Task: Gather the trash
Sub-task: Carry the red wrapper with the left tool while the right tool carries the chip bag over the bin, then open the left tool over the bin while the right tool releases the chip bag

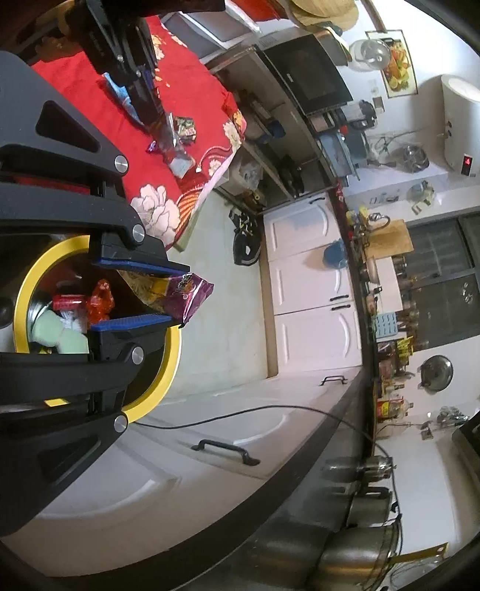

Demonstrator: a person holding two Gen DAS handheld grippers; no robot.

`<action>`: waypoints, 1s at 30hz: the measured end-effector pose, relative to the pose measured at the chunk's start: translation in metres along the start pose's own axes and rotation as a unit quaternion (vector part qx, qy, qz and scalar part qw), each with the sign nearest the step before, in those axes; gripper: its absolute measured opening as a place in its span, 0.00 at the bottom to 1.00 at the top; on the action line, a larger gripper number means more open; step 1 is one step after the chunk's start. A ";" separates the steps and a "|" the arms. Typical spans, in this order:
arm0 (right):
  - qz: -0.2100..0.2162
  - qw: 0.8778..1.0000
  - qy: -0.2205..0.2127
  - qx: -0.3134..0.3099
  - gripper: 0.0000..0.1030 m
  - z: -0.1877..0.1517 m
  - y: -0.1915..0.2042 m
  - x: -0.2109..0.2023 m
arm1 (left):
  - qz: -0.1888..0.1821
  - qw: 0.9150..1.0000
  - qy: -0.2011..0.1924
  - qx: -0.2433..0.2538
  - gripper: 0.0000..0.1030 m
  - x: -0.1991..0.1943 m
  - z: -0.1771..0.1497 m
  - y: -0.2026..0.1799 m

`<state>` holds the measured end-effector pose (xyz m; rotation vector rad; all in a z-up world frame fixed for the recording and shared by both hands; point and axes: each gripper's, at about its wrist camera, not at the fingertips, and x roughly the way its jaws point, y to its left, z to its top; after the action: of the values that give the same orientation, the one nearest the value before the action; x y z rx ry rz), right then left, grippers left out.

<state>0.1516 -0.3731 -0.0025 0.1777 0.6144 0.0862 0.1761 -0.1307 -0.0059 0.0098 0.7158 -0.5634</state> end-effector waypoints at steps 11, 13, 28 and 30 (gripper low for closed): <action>-0.026 0.999 0.030 0.005 0.19 -0.015 -0.021 0.020 | -0.020 0.999 0.050 0.006 0.07 0.051 -0.010 -0.013; -0.029 0.999 0.037 0.008 0.19 -0.018 -0.024 0.024 | -0.023 0.998 0.055 0.006 0.07 0.057 -0.011 -0.016; -0.044 0.996 0.069 0.026 0.21 -0.032 -0.045 0.048 | -0.042 0.995 0.095 0.006 0.07 0.098 -0.019 -0.021; -0.042 0.996 0.072 0.030 0.21 -0.033 -0.047 0.051 | -0.042 0.994 0.104 0.003 0.07 0.105 -0.022 -0.020</action>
<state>0.1753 -0.4077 -0.0662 0.2049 0.7679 -0.0017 0.2171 -0.1939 -0.0842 0.0442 0.9200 -0.6500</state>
